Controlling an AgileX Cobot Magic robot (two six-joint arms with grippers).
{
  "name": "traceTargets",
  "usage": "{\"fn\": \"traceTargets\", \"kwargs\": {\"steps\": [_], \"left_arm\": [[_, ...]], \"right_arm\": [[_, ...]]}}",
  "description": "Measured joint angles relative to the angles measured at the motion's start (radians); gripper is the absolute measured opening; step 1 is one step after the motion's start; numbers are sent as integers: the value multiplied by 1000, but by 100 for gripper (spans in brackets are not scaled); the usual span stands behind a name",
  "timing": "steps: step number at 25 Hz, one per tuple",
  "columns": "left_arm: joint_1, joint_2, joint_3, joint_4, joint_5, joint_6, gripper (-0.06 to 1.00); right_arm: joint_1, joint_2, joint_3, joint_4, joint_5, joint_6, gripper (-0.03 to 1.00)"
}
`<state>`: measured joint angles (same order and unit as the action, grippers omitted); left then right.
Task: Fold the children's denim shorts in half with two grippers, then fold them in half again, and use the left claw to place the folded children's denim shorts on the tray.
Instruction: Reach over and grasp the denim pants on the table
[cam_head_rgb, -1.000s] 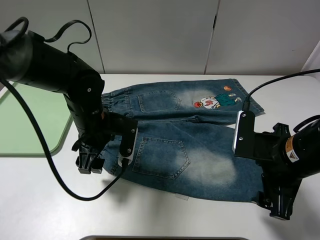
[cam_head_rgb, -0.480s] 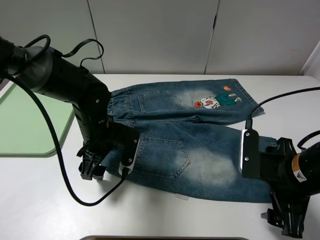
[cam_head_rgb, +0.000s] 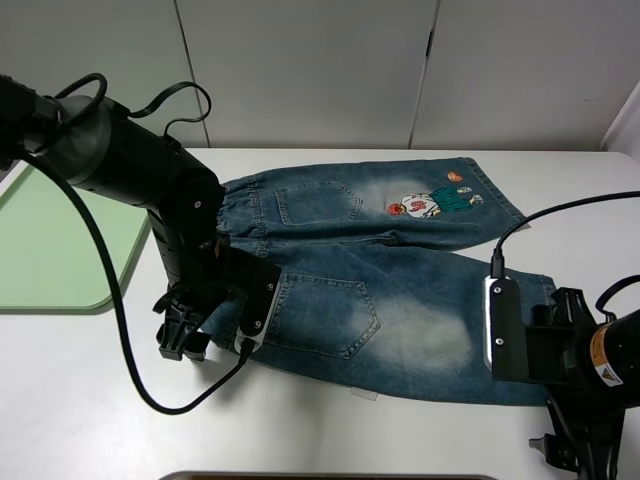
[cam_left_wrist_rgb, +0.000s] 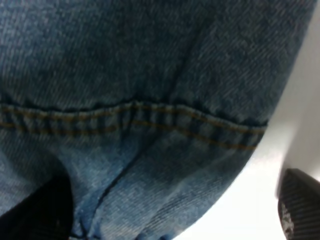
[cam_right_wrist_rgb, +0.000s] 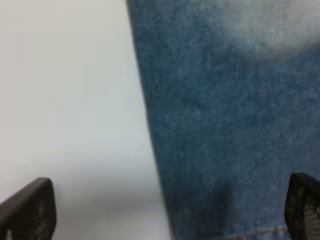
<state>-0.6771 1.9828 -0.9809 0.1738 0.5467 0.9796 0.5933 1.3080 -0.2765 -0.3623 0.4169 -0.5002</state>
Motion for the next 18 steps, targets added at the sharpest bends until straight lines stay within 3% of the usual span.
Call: {"fn": "traceTargets", "kwargs": {"steps": [4, 10, 18], "left_arm": [[0, 0, 0, 0, 0, 1, 81], [0, 0, 0, 0, 0, 4, 81], [0, 0, 0, 0, 0, 5, 81]], "right_arm": [[-10, 0, 11, -6, -21, 0, 69], [-150, 0, 11, -20, -87, -2, 69], [-156, 53, 11, -27, -103, -28, 69]]}}
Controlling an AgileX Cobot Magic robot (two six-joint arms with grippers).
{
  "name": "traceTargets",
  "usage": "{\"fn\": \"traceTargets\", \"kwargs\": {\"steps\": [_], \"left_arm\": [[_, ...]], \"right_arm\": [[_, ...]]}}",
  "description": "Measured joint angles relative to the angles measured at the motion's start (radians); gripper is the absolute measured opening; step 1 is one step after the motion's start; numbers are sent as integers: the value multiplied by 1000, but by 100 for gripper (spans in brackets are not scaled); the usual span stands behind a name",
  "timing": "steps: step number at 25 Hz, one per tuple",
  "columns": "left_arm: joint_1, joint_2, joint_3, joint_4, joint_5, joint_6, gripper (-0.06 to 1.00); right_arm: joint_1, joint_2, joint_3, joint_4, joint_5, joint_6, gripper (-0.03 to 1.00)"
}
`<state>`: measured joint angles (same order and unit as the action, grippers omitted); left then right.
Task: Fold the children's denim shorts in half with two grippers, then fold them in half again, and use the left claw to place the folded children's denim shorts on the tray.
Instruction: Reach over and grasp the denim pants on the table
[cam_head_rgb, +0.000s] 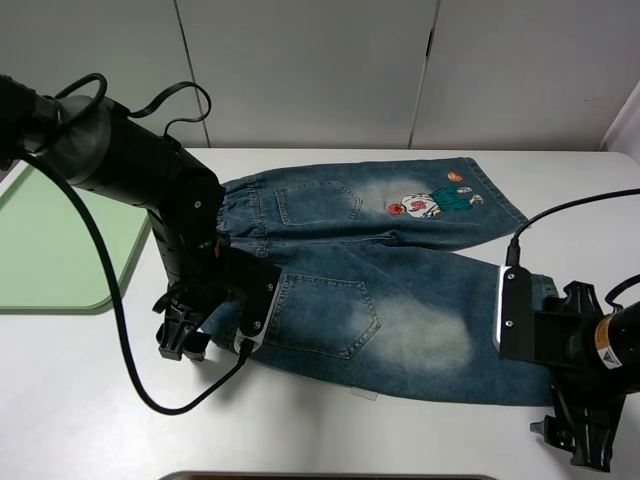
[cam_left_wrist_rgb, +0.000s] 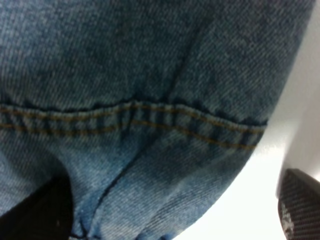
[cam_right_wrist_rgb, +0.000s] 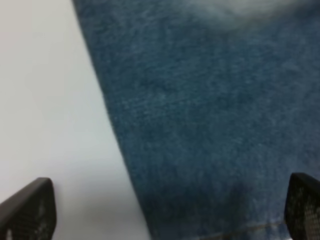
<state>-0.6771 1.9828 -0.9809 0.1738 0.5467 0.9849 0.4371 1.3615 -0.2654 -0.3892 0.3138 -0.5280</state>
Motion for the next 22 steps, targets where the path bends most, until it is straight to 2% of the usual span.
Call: {"fn": "traceTargets", "kwargs": {"steps": [11, 14, 16, 22], "left_arm": [[0, 0, 0, 0, -3, 3, 81], [0, 0, 0, 0, -7, 3, 81], [0, 0, 0, 0, -7, 3, 81], [0, 0, 0, 0, -13, 3, 81]], "right_arm": [[-5, 114, -16, -37, -25, -20, 69], [-33, 144, -34, -50, -27, -20, 69], [-96, 172, -54, -66, -43, -20, 69], [-134, 218, -68, -67, -45, -73, 69]]}}
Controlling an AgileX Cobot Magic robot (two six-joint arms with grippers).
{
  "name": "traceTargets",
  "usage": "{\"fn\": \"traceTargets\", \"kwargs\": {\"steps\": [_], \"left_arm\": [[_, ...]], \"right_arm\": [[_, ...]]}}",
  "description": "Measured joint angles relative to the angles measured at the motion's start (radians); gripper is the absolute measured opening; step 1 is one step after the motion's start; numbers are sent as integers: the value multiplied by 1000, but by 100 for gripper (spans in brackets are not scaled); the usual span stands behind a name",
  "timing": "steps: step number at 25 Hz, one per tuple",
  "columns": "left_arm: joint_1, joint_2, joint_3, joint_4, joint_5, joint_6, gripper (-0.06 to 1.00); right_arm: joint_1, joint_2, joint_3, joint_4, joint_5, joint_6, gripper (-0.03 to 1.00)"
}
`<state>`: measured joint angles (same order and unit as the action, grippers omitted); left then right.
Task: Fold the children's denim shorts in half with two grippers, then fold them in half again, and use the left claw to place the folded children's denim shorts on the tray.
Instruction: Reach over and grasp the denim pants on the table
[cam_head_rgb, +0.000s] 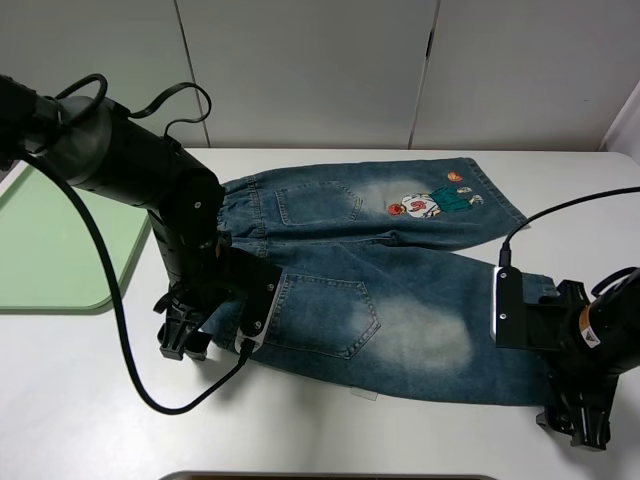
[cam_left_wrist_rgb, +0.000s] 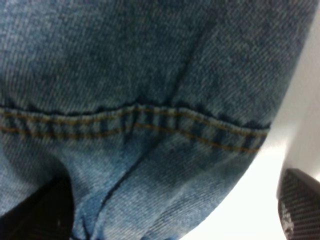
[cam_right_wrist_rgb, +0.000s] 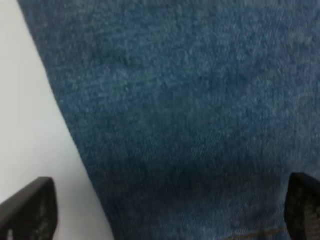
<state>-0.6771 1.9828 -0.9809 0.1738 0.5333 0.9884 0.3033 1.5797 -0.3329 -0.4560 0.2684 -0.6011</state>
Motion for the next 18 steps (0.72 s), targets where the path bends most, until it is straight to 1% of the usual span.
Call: {"fn": "traceTargets", "kwargs": {"steps": [10, 14, 18], "left_arm": [[0, 0, 0, -2, -15, 2, 81], [0, 0, 0, -4, -17, 2, 81], [0, 0, 0, -4, -18, 3, 81]], "right_arm": [[0, 67, -31, 23, 23, -64, 69], [0, 99, -56, 47, 56, -80, 66], [0, 132, -88, 71, 100, -83, 66]]}}
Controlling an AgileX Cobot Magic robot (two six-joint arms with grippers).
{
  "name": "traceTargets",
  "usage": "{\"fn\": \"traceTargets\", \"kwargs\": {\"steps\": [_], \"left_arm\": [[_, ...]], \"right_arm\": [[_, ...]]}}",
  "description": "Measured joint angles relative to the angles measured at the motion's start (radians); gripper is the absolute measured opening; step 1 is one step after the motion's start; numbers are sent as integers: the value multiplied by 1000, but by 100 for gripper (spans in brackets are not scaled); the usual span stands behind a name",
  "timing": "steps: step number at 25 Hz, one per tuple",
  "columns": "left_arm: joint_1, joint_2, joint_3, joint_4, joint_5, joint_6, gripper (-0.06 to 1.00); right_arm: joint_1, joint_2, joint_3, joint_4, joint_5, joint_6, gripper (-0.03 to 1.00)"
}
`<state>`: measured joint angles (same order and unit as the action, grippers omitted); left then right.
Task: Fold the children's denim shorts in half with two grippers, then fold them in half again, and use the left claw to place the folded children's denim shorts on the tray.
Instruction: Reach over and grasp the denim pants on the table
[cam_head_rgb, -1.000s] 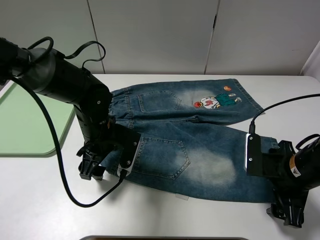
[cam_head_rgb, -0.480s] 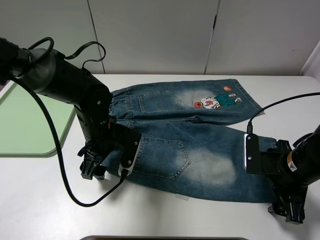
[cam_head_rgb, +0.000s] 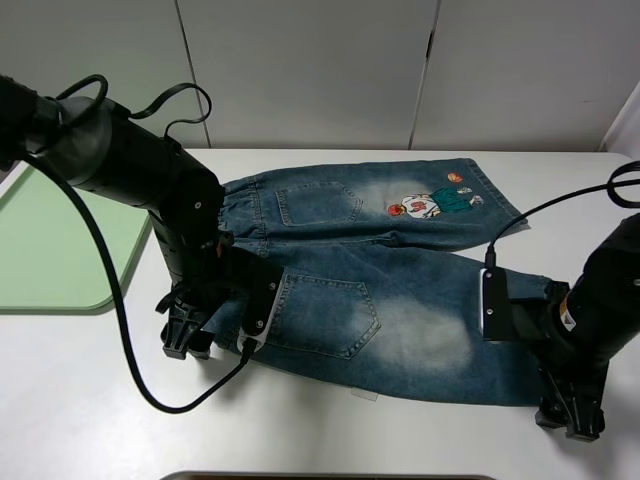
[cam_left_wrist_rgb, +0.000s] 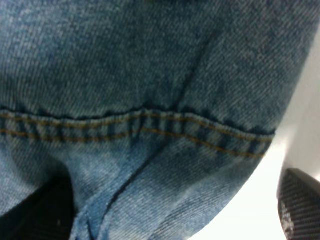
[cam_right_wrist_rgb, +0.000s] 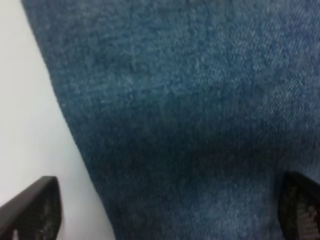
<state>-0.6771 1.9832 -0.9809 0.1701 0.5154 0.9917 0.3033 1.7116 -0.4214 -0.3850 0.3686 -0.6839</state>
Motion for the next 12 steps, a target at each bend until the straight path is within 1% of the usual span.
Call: {"fn": "traceTargets", "kwargs": {"steps": [6, 9, 11, 12], "left_arm": [[0, 0, 0, 0, -2, 0, 81], [0, 0, 0, 0, -2, 0, 80], [0, 0, 0, 0, -2, 0, 79], [0, 0, 0, 0, -2, 0, 78]], "right_arm": [[2, 48, -48, 30, 61, -11, 66], [2, 53, -48, 36, 63, -22, 64], [2, 53, -48, 38, 64, -27, 61], [2, 54, -48, 31, 65, -31, 57]]}}
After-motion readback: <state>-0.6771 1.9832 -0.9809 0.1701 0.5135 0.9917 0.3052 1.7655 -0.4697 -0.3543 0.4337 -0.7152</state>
